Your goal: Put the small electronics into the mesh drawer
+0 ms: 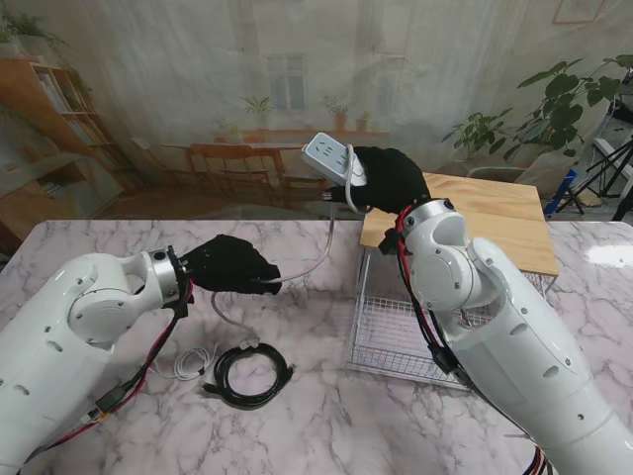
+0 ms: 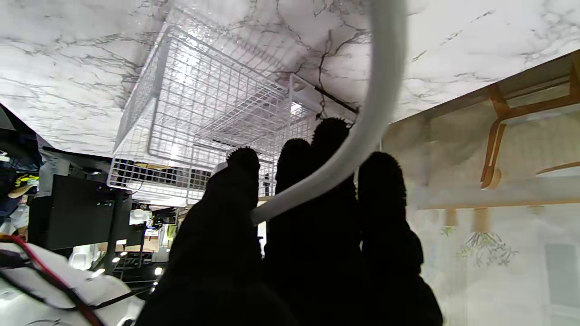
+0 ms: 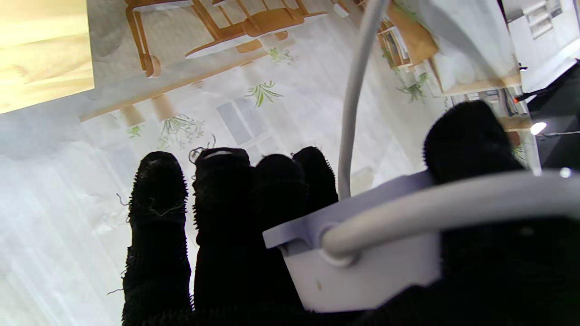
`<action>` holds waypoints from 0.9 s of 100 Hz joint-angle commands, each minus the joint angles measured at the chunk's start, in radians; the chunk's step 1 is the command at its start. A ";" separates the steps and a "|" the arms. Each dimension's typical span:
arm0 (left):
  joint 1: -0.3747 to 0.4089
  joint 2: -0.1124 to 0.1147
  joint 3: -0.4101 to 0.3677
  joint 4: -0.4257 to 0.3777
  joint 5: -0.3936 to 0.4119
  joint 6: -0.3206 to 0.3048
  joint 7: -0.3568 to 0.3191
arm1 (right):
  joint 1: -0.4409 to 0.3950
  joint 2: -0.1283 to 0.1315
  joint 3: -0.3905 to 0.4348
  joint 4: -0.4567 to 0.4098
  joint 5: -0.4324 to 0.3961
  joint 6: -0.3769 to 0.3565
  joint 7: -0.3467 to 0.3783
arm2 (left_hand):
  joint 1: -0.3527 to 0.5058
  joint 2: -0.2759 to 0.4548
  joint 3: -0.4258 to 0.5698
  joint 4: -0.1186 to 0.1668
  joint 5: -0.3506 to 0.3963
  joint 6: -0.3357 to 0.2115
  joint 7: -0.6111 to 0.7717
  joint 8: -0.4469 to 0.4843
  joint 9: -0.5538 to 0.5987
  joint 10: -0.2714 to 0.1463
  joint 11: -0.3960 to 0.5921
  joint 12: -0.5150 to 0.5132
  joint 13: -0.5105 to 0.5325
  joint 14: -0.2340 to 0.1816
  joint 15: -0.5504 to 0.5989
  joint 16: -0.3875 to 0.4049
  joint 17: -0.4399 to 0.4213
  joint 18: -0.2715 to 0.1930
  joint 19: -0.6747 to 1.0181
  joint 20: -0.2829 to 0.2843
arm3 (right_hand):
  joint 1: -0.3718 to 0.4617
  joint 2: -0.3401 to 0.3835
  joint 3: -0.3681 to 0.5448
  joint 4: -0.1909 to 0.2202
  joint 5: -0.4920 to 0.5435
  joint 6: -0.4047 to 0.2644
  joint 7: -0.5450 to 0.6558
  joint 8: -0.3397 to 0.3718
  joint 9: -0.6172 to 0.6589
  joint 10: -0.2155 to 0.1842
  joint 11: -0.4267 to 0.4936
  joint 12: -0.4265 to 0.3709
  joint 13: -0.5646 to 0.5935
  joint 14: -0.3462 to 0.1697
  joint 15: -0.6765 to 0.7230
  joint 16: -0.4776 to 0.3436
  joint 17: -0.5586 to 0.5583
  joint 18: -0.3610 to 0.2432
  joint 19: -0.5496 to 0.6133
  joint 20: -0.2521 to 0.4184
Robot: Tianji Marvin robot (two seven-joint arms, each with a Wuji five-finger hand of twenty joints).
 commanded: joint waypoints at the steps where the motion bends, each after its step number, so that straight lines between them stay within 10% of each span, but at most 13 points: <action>1: 0.012 0.013 -0.005 -0.025 -0.012 -0.027 -0.027 | 0.017 -0.009 -0.007 0.021 -0.004 0.018 -0.010 | 0.083 0.049 0.030 -0.004 0.010 -0.054 0.076 0.040 0.021 0.029 0.025 0.012 0.035 0.011 0.033 0.017 0.015 -0.011 0.035 0.005 | 0.232 0.167 0.280 -0.016 0.072 -0.245 0.086 0.001 0.089 -0.070 0.097 0.004 0.020 -0.061 0.081 0.007 0.002 0.019 0.021 0.010; 90: 0.045 0.022 -0.129 -0.238 -0.051 -0.137 -0.052 | 0.027 0.028 -0.135 0.155 -0.191 -0.091 0.046 | 0.083 0.051 0.019 -0.001 0.016 -0.059 0.062 0.065 0.034 0.023 0.023 0.049 0.036 0.008 0.056 0.047 0.016 -0.022 0.043 0.027 | 0.231 0.162 0.285 -0.016 0.078 -0.244 0.089 -0.012 0.101 -0.071 0.101 -0.003 0.029 -0.059 0.098 0.012 0.009 0.021 0.029 0.013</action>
